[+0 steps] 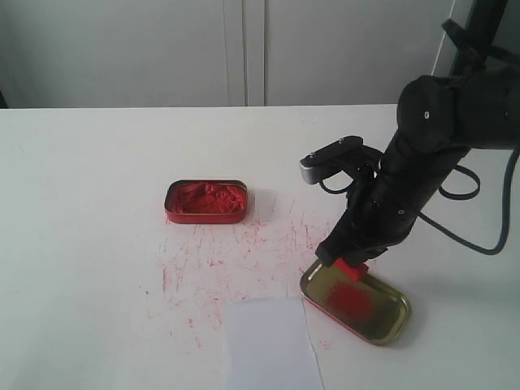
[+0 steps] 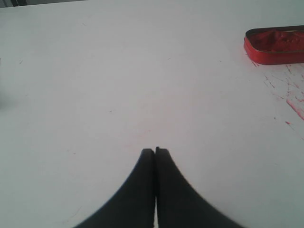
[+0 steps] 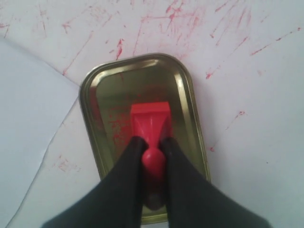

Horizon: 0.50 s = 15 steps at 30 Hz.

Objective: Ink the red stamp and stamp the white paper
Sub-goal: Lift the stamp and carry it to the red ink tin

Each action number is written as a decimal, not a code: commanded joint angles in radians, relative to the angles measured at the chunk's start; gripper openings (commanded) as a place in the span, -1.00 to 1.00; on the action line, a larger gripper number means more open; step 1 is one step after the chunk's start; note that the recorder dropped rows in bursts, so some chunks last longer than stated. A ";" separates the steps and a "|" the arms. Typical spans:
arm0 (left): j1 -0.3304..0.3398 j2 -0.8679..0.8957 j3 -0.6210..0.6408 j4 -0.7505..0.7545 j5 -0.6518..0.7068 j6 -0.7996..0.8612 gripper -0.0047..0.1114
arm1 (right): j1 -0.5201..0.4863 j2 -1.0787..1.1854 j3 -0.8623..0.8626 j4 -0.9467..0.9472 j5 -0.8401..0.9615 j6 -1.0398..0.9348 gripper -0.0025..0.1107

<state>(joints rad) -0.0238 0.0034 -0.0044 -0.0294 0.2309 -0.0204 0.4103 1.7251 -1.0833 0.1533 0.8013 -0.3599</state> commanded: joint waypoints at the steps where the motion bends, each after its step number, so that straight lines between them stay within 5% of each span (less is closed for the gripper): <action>1: 0.001 -0.003 0.004 0.000 -0.006 -0.002 -0.92 | 0.000 -0.009 -0.003 0.004 -0.004 0.004 -0.96; 15: 0.001 -0.003 0.004 0.000 -0.006 -0.002 -0.92 | 0.000 0.047 -0.190 0.006 0.123 0.049 -0.96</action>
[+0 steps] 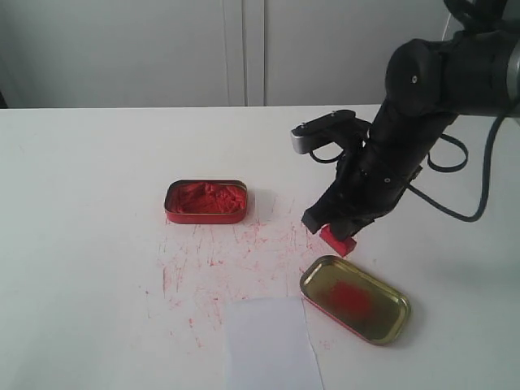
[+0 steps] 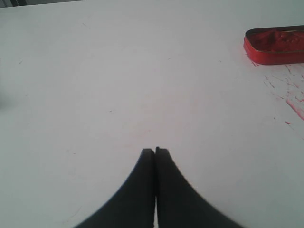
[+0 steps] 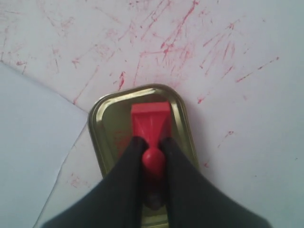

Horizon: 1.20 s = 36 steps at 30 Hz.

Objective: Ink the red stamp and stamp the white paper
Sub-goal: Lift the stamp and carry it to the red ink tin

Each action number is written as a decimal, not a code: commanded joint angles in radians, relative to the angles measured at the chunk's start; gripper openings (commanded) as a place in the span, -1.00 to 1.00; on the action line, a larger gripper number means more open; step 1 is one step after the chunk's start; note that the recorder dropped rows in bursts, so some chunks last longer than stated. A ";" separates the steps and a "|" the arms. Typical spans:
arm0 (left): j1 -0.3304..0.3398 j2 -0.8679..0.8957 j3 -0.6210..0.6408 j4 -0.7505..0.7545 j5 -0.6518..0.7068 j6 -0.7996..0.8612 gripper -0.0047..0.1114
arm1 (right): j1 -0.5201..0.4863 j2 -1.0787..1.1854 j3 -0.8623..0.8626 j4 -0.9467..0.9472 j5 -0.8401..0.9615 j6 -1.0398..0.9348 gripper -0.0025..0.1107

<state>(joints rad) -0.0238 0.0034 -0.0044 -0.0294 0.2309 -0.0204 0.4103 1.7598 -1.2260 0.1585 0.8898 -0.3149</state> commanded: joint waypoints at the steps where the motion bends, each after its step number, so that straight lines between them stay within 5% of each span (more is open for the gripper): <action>1: 0.001 -0.003 0.004 0.000 -0.006 -0.002 -0.92 | 0.000 0.015 -0.058 0.001 0.040 0.004 -0.96; 36: 0.001 -0.003 0.004 0.000 -0.006 -0.002 -0.92 | 0.144 0.475 -0.806 -0.028 0.310 0.074 -0.96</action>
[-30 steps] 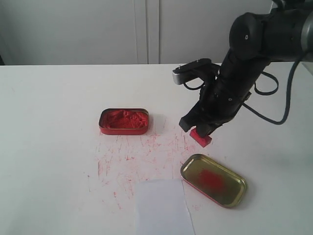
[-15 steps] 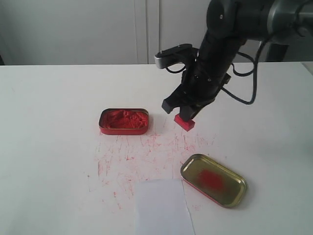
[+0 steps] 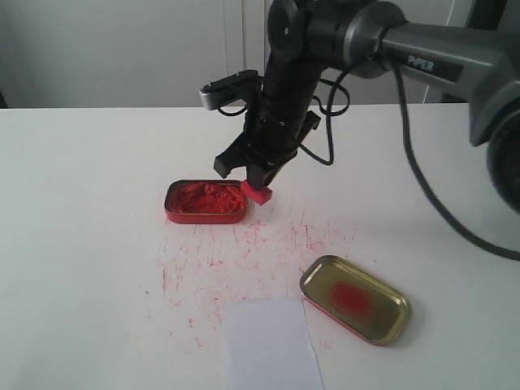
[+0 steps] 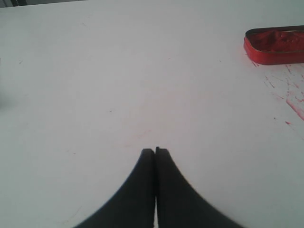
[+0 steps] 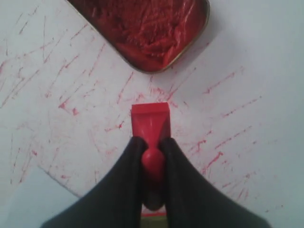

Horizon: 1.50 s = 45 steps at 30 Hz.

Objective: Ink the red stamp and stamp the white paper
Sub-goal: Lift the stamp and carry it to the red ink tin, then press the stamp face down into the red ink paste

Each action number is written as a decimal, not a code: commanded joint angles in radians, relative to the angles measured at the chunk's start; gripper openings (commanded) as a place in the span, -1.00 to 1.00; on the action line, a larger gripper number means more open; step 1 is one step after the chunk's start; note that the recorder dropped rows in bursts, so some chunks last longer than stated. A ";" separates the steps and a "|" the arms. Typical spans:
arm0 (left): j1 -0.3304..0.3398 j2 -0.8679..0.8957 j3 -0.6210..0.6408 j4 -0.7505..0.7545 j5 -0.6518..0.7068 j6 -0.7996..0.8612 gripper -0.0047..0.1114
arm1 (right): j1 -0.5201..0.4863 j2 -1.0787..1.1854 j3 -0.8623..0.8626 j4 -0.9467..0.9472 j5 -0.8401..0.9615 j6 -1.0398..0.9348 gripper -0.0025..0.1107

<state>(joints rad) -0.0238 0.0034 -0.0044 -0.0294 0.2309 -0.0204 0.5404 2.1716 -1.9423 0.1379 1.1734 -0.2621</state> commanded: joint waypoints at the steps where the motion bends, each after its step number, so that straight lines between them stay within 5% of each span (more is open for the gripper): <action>1: 0.001 -0.003 0.004 0.000 -0.006 -0.002 -0.92 | 0.017 0.093 -0.136 -0.009 0.027 0.024 -0.96; 18: 0.001 -0.003 0.004 0.000 -0.006 -0.002 -0.92 | 0.057 0.258 -0.237 -0.014 -0.210 0.040 -0.96; 45: 0.001 -0.003 0.004 0.000 -0.006 -0.002 -0.92 | 0.057 0.403 -0.234 -0.079 -0.098 0.031 -0.96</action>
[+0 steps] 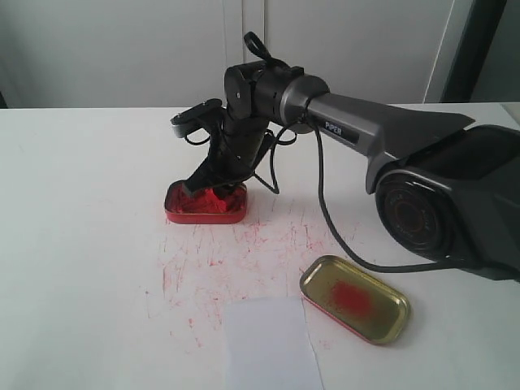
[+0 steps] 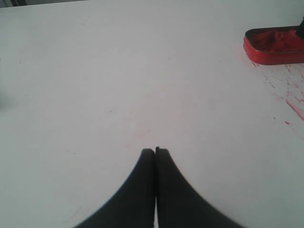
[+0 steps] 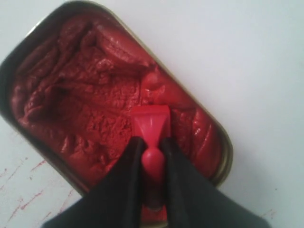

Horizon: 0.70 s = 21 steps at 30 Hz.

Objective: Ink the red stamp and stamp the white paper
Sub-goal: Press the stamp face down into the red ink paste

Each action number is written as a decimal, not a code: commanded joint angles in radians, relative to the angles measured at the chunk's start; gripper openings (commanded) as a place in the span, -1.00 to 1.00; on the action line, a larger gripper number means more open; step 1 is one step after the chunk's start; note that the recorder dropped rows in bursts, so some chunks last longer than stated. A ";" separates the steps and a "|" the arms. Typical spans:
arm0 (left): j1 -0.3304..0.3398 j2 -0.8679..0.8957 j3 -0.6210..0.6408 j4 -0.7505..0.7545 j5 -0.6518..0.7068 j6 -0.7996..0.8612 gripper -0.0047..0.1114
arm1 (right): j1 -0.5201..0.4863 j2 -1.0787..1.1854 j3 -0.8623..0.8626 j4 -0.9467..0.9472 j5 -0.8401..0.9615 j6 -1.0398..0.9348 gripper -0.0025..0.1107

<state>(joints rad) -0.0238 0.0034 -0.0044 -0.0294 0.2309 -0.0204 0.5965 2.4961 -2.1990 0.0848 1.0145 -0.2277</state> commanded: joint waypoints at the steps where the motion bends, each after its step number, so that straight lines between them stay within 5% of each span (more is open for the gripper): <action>1: 0.001 -0.003 0.004 0.000 -0.006 -0.002 -0.92 | 0.001 0.084 0.023 -0.029 0.069 -0.004 -0.96; 21: 0.001 -0.003 0.004 0.000 -0.006 -0.002 -0.92 | 0.001 0.101 0.023 -0.067 0.102 -0.004 -0.96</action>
<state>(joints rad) -0.0238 0.0034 -0.0044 -0.0294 0.2309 -0.0204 0.5980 2.5303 -2.2206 0.0666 1.0316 -0.2277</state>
